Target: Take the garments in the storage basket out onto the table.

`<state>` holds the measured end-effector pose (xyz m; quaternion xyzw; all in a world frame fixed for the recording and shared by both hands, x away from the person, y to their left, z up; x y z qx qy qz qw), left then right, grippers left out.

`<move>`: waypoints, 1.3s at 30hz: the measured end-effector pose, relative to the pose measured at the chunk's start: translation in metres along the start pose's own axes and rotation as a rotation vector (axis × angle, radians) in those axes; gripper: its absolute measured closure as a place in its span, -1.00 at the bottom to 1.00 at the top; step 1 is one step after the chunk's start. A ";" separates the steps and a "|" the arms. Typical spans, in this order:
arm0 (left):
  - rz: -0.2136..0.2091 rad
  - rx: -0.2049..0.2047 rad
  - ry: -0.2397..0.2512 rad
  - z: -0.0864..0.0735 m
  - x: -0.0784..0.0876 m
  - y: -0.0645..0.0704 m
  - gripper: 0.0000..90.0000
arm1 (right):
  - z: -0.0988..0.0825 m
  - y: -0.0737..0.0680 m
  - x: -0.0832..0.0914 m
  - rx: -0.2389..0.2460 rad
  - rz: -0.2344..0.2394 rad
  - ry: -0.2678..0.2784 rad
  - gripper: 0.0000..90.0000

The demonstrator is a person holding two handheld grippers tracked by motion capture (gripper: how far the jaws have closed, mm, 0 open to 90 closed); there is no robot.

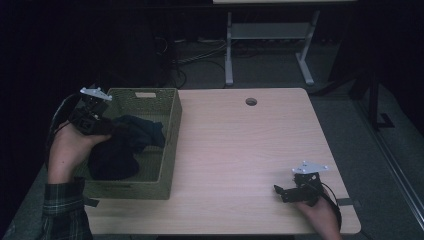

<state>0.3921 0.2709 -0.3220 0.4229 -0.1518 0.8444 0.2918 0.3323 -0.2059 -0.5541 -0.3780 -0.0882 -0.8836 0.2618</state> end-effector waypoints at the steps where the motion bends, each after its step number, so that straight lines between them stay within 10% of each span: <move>1: 0.000 -0.005 0.002 0.002 0.002 0.000 0.72 | 0.000 0.000 0.000 -0.001 -0.001 0.002 -0.97; 39: -0.053 -0.095 0.134 0.079 0.029 0.036 0.72 | 0.000 0.000 0.000 0.000 -0.001 0.002 -0.97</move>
Point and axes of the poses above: each handheld gripper's, and its own axes: x roughly backward along the jaws, z roughly out of its top, y roughly to its right, the point moved 10 cm from there along -x, roughly forward along the jaws, and after that the axes turned 1 degree about -x, right-handed, at the moved point
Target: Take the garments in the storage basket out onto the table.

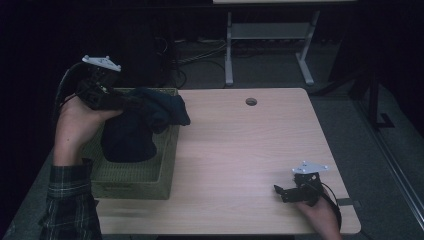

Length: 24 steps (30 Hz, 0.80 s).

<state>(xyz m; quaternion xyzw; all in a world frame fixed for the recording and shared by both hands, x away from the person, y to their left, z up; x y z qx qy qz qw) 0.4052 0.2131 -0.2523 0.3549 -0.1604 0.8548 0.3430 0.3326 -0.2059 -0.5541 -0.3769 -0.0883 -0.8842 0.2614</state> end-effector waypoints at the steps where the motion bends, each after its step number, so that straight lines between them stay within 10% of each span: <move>1: -0.001 -0.004 -0.002 0.001 0.000 0.001 0.72 | 0.000 0.000 0.000 0.000 0.000 0.000 -0.97; 24: -0.066 -0.096 0.004 0.045 -0.024 0.049 0.72 | 0.000 0.000 0.000 -0.004 -0.002 0.000 -0.97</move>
Point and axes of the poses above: each handheld gripper's, and its own axes: x roughly backward along the jaws, z roughly out of its top, y roughly to its right, the point moved 10 cm from there along -x, roughly forward along the jaws, and after that the axes turned 1 degree about -x, right-handed, at the moved point
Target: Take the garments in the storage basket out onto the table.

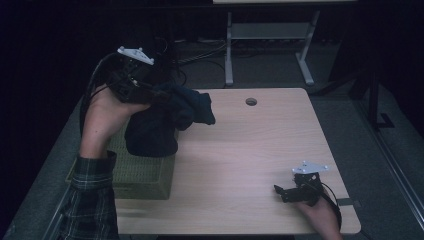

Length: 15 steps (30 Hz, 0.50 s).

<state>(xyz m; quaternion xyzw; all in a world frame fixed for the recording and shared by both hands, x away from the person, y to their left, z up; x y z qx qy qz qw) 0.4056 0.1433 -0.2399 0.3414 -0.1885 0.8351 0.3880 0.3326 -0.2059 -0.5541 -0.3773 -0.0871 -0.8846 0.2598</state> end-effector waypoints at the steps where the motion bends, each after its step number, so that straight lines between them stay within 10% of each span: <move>1: -0.003 -0.004 0.001 0.002 -0.001 0.002 0.72 | 0.000 0.000 0.000 0.000 0.000 0.000 -0.97; 15: -0.063 -0.048 0.001 0.023 -0.039 0.034 0.72 | 0.000 -0.001 0.000 -0.004 0.003 -0.003 -0.97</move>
Point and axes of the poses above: each handheld gripper's, and its own axes: x roughly backward along the jaws, z roughly out of its top, y roughly to its right, the point moved 10 cm from there along -x, roughly forward along the jaws, and after that the axes turned 1 degree about -x, right-handed, at the moved point
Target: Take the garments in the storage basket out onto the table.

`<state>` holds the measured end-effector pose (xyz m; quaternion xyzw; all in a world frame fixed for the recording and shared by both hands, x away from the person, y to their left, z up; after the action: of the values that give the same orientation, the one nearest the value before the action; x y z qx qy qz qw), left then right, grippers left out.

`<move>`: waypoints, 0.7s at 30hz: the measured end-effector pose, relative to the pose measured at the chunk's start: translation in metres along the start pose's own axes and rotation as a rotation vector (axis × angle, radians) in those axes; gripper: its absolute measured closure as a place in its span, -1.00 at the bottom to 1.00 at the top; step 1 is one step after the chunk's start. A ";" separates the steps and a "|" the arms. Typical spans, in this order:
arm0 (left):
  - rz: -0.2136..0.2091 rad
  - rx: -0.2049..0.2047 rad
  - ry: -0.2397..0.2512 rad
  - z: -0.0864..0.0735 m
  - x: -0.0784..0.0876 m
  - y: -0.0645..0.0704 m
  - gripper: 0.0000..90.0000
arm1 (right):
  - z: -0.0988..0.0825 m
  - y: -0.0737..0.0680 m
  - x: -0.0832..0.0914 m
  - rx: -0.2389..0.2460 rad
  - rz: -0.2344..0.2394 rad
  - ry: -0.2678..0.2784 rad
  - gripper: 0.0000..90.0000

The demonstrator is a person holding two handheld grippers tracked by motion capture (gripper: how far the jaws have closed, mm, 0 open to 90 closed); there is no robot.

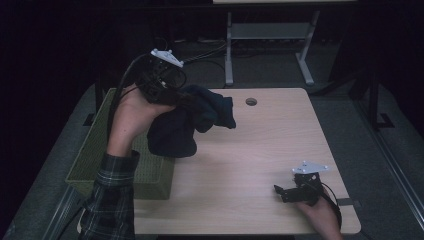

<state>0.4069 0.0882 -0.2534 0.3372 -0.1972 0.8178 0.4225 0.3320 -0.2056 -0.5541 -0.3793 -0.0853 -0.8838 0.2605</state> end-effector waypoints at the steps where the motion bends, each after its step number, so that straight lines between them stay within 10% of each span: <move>1: -0.003 0.004 0.004 0.001 -0.003 0.002 0.72 | 0.000 0.000 0.000 0.001 0.000 0.000 -0.97; 21: -0.108 -0.004 0.002 0.000 -0.078 0.046 0.72 | 0.000 0.000 0.000 0.004 -0.001 0.001 -0.97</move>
<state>0.4012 0.0184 -0.3106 0.3459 -0.1801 0.7937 0.4669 0.3322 -0.2058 -0.5539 -0.3781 -0.0871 -0.8841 0.2606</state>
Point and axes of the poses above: each handheld gripper's, and its own axes: x roughly backward along the jaws, z roughly out of its top, y roughly to its right, the point moved 10 cm from there along -x, roughly forward along the jaws, and after that the axes turned 1 degree about -x, right-handed, at the moved point
